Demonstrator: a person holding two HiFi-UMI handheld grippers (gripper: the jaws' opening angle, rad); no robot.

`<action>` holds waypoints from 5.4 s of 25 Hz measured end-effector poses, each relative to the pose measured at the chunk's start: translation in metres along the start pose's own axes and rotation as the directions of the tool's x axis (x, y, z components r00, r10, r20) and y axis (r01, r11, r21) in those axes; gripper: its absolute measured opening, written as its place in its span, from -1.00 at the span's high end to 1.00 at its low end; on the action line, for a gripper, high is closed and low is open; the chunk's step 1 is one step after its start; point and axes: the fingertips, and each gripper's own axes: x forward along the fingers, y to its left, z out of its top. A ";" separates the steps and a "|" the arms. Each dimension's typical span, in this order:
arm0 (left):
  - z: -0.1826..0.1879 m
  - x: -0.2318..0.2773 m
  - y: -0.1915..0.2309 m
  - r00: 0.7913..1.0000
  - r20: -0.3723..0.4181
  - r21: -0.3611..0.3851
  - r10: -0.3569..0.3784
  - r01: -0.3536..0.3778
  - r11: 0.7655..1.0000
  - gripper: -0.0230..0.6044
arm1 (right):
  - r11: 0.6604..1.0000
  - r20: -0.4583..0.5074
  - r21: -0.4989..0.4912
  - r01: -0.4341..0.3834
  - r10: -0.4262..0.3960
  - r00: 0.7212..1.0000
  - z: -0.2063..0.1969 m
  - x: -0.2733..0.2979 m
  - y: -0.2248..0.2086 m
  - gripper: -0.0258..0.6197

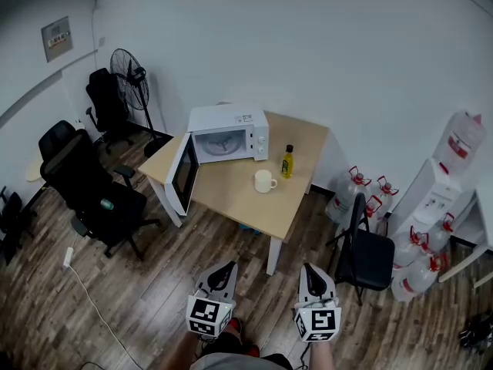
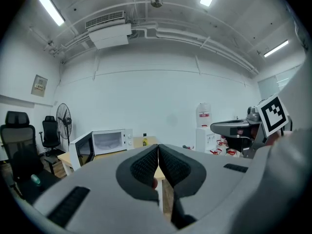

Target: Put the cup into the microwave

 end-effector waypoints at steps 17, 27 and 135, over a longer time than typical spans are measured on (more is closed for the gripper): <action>0.010 0.119 0.078 0.999 -0.033 -0.020 -0.001 0.001 1.000 0.85 | 1.000 -0.028 0.009 -0.009 0.009 1.000 -0.008 0.130 -0.030 0.87; 0.018 0.206 0.171 0.998 -0.052 -0.047 0.034 -0.036 0.998 0.85 | 1.000 -0.065 0.017 -0.023 0.024 0.998 -0.007 0.264 -0.039 0.87; -0.096 0.428 0.352 0.893 -0.342 -0.134 0.292 -0.353 0.926 0.85 | 0.939 -0.332 0.068 -0.338 0.340 0.880 -0.182 0.592 -0.050 0.80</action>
